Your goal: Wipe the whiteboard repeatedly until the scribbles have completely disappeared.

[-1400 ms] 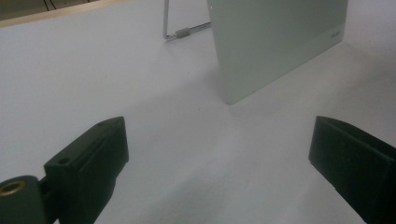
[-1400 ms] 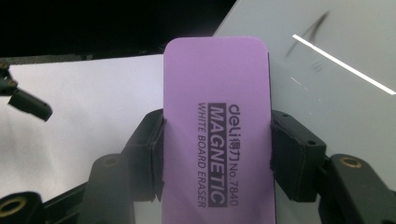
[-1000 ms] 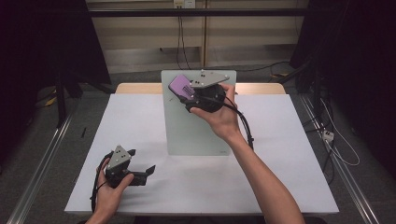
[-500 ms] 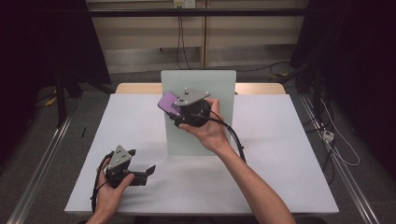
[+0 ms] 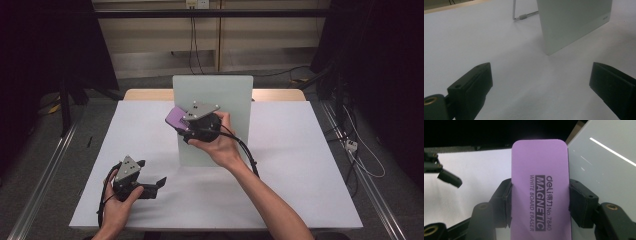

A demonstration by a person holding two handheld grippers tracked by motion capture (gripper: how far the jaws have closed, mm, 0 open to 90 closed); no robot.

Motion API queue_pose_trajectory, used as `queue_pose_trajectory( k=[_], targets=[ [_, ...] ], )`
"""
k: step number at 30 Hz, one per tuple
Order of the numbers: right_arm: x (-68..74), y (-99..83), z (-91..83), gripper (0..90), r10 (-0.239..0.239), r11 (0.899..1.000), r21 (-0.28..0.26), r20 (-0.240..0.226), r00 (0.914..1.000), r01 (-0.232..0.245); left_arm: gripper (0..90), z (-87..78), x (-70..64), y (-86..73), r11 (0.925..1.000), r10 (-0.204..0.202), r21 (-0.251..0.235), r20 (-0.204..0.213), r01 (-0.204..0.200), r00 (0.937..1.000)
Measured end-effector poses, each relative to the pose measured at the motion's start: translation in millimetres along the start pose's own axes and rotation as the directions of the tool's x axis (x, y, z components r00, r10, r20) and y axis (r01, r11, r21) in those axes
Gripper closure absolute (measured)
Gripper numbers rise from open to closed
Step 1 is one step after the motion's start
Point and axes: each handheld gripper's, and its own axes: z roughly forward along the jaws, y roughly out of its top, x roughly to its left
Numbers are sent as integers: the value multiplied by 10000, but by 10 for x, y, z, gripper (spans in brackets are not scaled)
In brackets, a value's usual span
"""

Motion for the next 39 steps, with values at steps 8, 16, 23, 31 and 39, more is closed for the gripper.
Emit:
queue_pose_trajectory(
  k=[8, 16, 23, 31, 39],
  targets=[
    [-307, 198, -261, 418, 358, 9980, -546, 687, 9970, -321, 47, -7, 4, -1, 10000, 15, -24, 36, -15, 10000],
    [-536, 204, -560, 418, 757, 9946, -824, 1589, 9844, -632, 47, -6, 2, -2, 10000, 15, -26, 29, -15, 10000],
    [-587, -48, -738, 418, 816, 9952, -677, 1748, 9812, -707, 47, -5, 2, 0, 10000, 14, -22, 20, -14, 10000],
    [-502, -311, -748, 418, 689, 9975, -255, 1290, 9893, -661, 47, 19, -17, 5, 10000, 22, 46, 63, -22, 10000],
    [-409, -473, -691, 418, 879, 9961, -147, 410, 9953, -874, 47, 3, -6, -8, 10000, -24, 32, 39, 24, 10000]
  ],
)
